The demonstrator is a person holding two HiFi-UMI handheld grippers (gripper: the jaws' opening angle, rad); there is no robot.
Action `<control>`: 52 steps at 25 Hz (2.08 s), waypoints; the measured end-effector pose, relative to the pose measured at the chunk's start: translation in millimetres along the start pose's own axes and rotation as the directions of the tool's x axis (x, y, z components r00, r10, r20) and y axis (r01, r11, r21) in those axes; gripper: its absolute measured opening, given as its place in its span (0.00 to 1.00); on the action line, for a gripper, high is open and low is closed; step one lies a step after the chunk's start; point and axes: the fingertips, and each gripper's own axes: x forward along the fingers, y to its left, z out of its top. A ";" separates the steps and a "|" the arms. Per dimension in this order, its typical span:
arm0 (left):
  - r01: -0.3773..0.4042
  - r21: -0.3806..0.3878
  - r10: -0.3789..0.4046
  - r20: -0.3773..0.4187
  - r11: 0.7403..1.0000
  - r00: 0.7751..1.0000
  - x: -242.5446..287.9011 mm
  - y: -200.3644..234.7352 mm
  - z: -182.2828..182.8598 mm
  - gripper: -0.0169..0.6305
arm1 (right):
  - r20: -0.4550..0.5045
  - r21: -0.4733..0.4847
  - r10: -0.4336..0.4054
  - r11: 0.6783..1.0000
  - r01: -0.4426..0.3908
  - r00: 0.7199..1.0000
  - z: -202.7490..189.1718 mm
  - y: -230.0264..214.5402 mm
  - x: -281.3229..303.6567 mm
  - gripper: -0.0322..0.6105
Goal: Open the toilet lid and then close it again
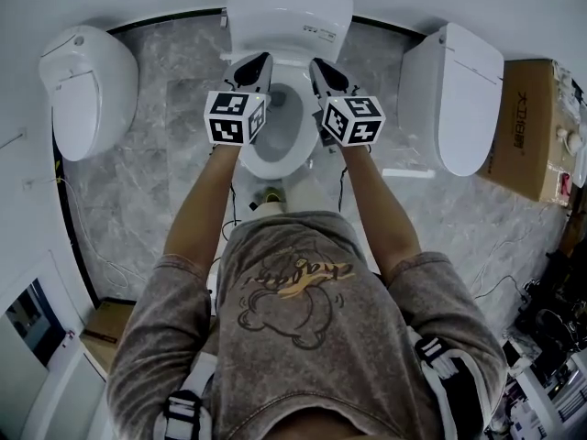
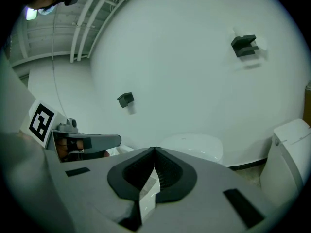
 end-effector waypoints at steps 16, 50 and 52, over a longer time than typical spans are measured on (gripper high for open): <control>0.007 -0.019 -0.008 -0.045 1.000 0.999 -88.6 -42.3 -115.9 0.04 | -0.079 -0.054 -0.055 0.997 0.051 0.995 -118.4 56.7 -73.5 0.09; -0.097 -0.111 0.073 -0.207 0.989 0.976 -112.7 -36.9 -407.3 0.04 | -0.306 -0.026 0.062 0.997 -0.073 0.950 -401.5 73.5 -77.3 0.09; -0.101 -0.115 0.074 -0.222 0.988 0.972 -110.7 -35.9 -422.5 0.04 | -0.322 -0.033 0.060 0.997 -0.075 0.945 -416.4 71.5 -75.7 0.09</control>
